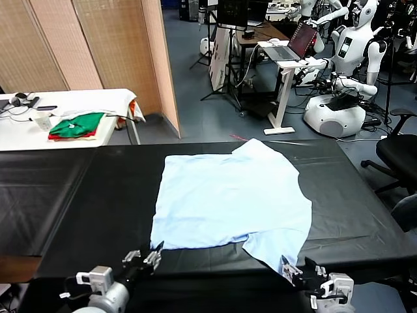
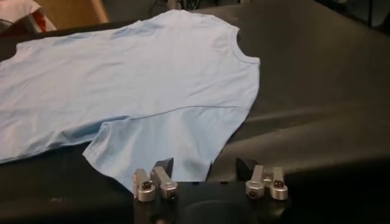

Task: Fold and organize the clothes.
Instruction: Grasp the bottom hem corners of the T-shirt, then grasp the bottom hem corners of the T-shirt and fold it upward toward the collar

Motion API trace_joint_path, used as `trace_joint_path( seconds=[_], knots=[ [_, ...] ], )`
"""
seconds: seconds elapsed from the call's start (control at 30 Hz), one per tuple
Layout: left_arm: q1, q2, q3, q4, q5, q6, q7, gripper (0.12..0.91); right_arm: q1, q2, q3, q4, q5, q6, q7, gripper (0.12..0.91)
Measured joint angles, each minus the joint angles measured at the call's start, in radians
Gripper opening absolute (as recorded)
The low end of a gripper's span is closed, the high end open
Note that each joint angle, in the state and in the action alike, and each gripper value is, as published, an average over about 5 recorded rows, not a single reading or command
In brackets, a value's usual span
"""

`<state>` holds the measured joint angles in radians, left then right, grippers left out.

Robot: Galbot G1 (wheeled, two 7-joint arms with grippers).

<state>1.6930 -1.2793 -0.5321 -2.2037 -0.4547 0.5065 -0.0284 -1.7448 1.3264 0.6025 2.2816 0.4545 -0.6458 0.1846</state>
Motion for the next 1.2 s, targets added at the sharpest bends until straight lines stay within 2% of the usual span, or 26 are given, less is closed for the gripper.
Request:
trace_joint_path(
  seconds=[0.1, 0.27, 0.47, 0.6, 0.77, 1.0, 1.2],
  knots=[
    [0.005, 0.001, -0.002, 0.0, 0.002, -0.002, 0.0, 0.144, -0.007, -0.002, 0.0, 0.013, 0.0, 0.002, -0.001, 0.141],
    [0.008, 0.006, -0.006, -0.001, 0.007, -0.006, -0.002, 0.146, -0.025, -0.006, -0.008, 0.044, -0.001, -0.002, 0.005, 0.141],
    [0.031, 0.007, -0.025, -0.013, 0.013, -0.027, -0.014, 0.146, -0.053, -0.023, -0.022, 0.094, 0.001, -0.031, 0.033, 0.141],
    [0.064, 0.011, -0.046, -0.032, 0.018, -0.04, -0.015, 0.146, -0.072, -0.036, -0.025, 0.124, 0.009, -0.06, 0.052, 0.141],
    [0.126, 0.01, -0.075, -0.067, 0.021, -0.06, -0.015, 0.146, -0.108, -0.044, -0.022, 0.148, 0.009, -0.069, 0.055, 0.141],
    [0.229, 0.002, -0.119, -0.137, 0.022, -0.086, -0.019, 0.146, -0.132, -0.055, -0.024, 0.161, 0.012, -0.055, 0.043, 0.141],
    [0.281, -0.01, -0.155, -0.184, 0.017, -0.109, -0.021, 0.146, -0.088, -0.073, 0.013, 0.145, 0.05, 0.022, -0.006, 0.141]
  ],
)
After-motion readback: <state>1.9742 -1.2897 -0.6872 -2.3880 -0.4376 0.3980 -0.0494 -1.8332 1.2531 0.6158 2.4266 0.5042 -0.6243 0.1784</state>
